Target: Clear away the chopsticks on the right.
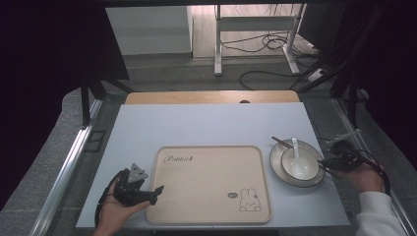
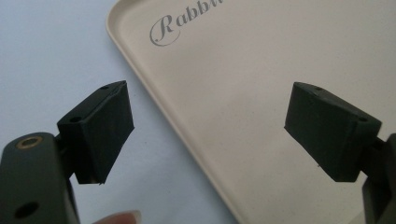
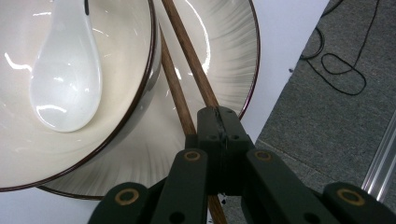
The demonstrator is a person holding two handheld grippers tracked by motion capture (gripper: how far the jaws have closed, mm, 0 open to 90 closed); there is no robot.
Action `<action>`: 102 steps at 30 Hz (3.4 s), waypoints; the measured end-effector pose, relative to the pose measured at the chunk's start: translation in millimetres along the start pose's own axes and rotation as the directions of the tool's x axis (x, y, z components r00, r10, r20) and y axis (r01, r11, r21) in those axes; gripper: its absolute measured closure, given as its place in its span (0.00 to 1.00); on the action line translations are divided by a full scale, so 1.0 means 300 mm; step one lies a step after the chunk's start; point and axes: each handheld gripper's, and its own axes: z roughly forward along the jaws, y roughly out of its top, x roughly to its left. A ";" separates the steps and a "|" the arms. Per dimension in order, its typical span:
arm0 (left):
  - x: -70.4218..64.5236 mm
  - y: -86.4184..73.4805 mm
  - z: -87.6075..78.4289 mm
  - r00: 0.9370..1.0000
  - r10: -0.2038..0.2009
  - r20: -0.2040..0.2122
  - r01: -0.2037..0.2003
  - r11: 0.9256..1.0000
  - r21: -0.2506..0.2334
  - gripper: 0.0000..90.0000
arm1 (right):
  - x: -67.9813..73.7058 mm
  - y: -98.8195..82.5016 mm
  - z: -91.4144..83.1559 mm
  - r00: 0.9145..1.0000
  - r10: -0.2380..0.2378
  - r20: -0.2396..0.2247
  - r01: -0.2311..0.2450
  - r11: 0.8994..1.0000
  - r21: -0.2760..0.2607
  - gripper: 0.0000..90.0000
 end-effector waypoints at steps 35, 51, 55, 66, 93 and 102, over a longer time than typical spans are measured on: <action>0.007 -0.003 0.009 1.000 -0.012 0.006 0.012 1.000 0.003 0.17 | -0.072 -0.074 0.009 0.997 -0.076 0.002 0.076 0.996 0.051 0.83; 0.014 -0.005 0.007 1.000 -0.012 0.002 0.012 1.000 0.003 0.17 | -0.074 -0.073 0.001 0.996 -0.084 -0.030 0.085 0.996 0.039 0.92; 0.014 -0.005 0.005 1.000 -0.014 0.001 0.014 1.000 -0.001 0.17 | -0.080 -0.065 -0.015 0.998 -0.039 -0.043 0.039 0.999 0.010 0.93; 0.017 -0.004 -0.002 1.000 -0.013 -0.005 0.013 1.000 -0.008 0.17 | -0.022 0.019 -0.127 0.996 0.008 -0.087 -0.020 0.991 -0.132 0.93; 0.019 -0.005 -0.008 1.000 -0.014 -0.007 0.014 1.000 -0.015 0.17 | 0.438 0.202 -0.171 0.966 -0.185 -0.182 0.159 0.976 -0.151 0.93; 0.019 -0.005 -0.007 1.000 -0.010 -0.005 0.010 1.000 -0.014 0.17 | 0.614 0.188 -0.051 0.953 -0.220 -0.208 0.215 0.976 -0.043 0.93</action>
